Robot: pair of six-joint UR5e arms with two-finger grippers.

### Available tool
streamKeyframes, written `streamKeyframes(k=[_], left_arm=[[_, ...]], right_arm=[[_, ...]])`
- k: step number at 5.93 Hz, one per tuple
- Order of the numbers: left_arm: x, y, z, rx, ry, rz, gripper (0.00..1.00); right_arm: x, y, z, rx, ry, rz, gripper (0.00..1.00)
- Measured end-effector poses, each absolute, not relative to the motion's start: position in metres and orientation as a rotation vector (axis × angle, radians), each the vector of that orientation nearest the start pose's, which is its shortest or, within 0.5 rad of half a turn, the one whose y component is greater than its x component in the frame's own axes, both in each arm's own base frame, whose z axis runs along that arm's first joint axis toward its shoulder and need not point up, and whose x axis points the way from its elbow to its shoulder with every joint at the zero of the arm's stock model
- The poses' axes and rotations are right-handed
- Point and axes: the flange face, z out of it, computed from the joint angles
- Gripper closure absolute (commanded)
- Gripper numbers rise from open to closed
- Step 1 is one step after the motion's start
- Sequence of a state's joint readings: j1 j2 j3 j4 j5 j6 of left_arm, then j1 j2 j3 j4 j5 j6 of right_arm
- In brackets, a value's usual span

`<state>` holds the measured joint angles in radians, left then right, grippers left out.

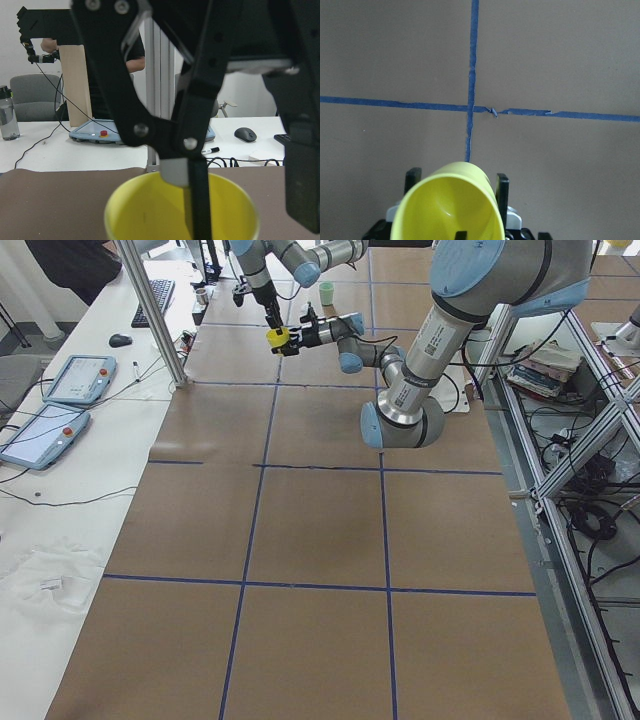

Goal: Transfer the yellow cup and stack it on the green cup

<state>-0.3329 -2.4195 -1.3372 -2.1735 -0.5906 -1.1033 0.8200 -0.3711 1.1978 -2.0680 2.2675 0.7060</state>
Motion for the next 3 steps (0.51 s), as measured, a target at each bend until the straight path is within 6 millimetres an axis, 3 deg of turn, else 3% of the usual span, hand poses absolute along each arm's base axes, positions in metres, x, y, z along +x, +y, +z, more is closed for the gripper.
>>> streamKeyframes(k=[3], left_arm=[[0.6141,-0.4409,0.1416,1.212,0.692,-0.483,0.52]], right_arm=[[-0.4825,-0.619,0.0708,-0.219,-0.717,-0.161,0.5]])
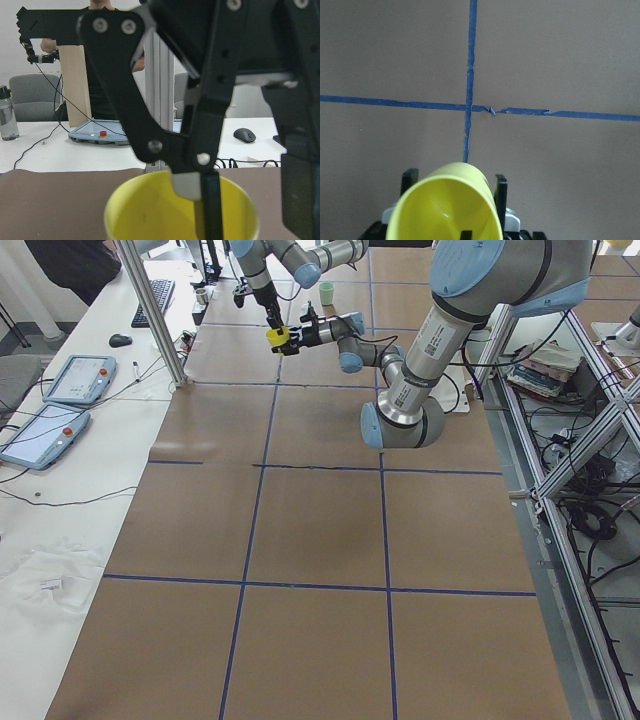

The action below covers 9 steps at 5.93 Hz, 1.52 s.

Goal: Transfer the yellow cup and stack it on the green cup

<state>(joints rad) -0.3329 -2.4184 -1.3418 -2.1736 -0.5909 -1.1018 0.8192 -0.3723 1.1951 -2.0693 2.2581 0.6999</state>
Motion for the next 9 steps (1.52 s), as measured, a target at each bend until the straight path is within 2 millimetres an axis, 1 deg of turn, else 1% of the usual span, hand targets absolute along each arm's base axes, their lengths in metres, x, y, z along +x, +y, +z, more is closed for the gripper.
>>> streamKeyframes(k=[1,3,4,5,6,9], left_arm=[[0.6139,-0.4408,0.1418,1.212,0.692,-0.483,0.51],[0.6139,-0.4408,0.142,1.212,0.691,-0.482,0.51],[0.6141,-0.4406,0.1415,1.212,0.693,-0.482,0.43],[0.614,-0.4406,0.142,1.212,0.691,-0.482,0.16],[0.6134,-0.4412,0.1427,1.216,0.682,-0.471,0.01],[0.6128,-0.4406,0.1431,1.226,0.665,-0.447,0.0]], right_arm=[[-0.4821,-0.6195,0.0712,-0.212,-0.71,-0.161,0.6],[-0.4816,-0.6194,0.0709,-0.207,-0.709,-0.162,0.99],[-0.4817,-0.6188,0.0698,-0.206,-0.711,-0.164,1.0],[-0.4816,-0.6187,0.0688,-0.205,-0.711,-0.164,1.0],[-0.4809,-0.6187,0.0662,-0.203,-0.714,-0.165,1.0],[-0.4805,-0.6184,0.063,-0.203,-0.717,-0.16,1.0]])
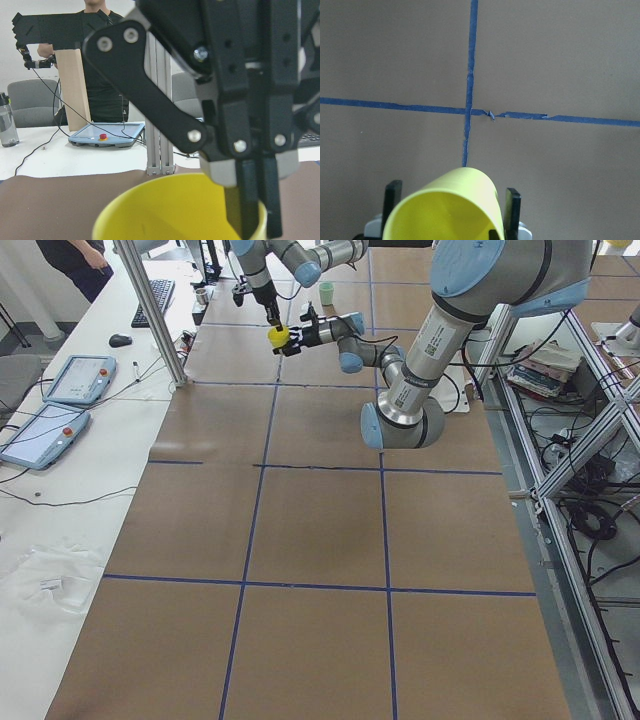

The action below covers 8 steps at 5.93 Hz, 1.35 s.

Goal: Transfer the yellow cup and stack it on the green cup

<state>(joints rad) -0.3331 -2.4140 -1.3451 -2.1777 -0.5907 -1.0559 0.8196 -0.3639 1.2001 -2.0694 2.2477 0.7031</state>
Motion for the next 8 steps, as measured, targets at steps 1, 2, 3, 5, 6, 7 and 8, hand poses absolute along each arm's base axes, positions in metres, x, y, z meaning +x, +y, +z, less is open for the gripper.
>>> streamKeyframes(k=[1,2,3,5,6,7,8], left_arm=[[0.613,-0.44,0.147,1.225,0.66,-0.442,0.0],[0.613,-0.44,0.152,1.224,0.654,-0.438,0.0],[0.613,-0.44,0.154,1.223,0.652,-0.436,0.0],[0.614,-0.439,0.159,1.221,0.648,-0.432,0.0],[0.614,-0.439,0.165,1.219,0.641,-0.425,0.0],[0.611,-0.439,0.166,1.224,0.632,-0.408,0.0],[0.597,-0.439,0.156,1.247,0.616,-0.372,0.0]], right_arm=[[-0.478,-0.618,0.057,-0.197,-0.725,-0.159,1.0],[-0.47,-0.618,0.047,-0.183,-0.742,-0.156,1.0],[-0.45,-0.624,0.029,-0.165,-0.779,-0.142,1.0],[-0.376,-0.654,-0.023,-0.135,-0.894,-0.076,1.0],[-0.334,-0.671,-0.037,-0.115,-0.932,-0.036,1.0],[-0.302,-0.688,-0.031,-0.101,-0.941,-0.005,1.0],[-0.281,-0.699,-0.007,-0.09,-0.934,0.003,1.0]])
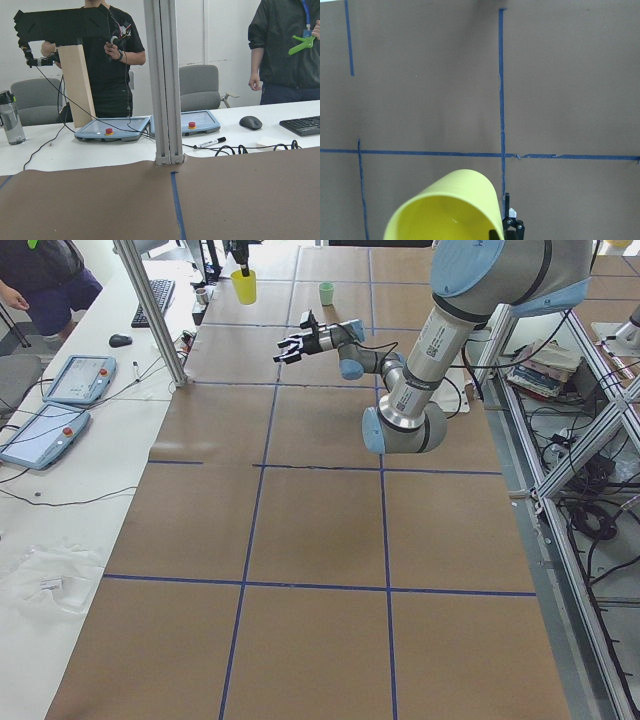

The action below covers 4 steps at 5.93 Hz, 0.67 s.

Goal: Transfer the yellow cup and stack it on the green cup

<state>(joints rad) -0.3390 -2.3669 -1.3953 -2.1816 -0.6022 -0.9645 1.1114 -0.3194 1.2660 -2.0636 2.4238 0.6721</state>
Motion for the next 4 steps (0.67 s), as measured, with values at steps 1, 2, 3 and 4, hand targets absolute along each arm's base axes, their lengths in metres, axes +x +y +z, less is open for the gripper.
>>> streamKeyframes(k=[1,2,3,4], left_arm=[[0.576,-0.446,0.147,1.26,0.608,-0.329,0.01],[0.555,-0.468,0.146,1.239,0.619,-0.291,0.01],[0.534,-0.496,0.158,1.194,0.635,-0.259,0.01],[0.505,-0.521,0.181,1.125,0.664,-0.216,0.01]], right_arm=[[-0.26,-0.7,0.028,-0.069,-0.93,-0.008,1.0],[-0.237,-0.686,0.076,-0.038,-0.926,-0.033,1.0],[-0.214,-0.664,0.123,-0.004,-0.918,-0.068,1.0],[-0.191,-0.641,0.162,0.035,-0.901,-0.103,1.0]])
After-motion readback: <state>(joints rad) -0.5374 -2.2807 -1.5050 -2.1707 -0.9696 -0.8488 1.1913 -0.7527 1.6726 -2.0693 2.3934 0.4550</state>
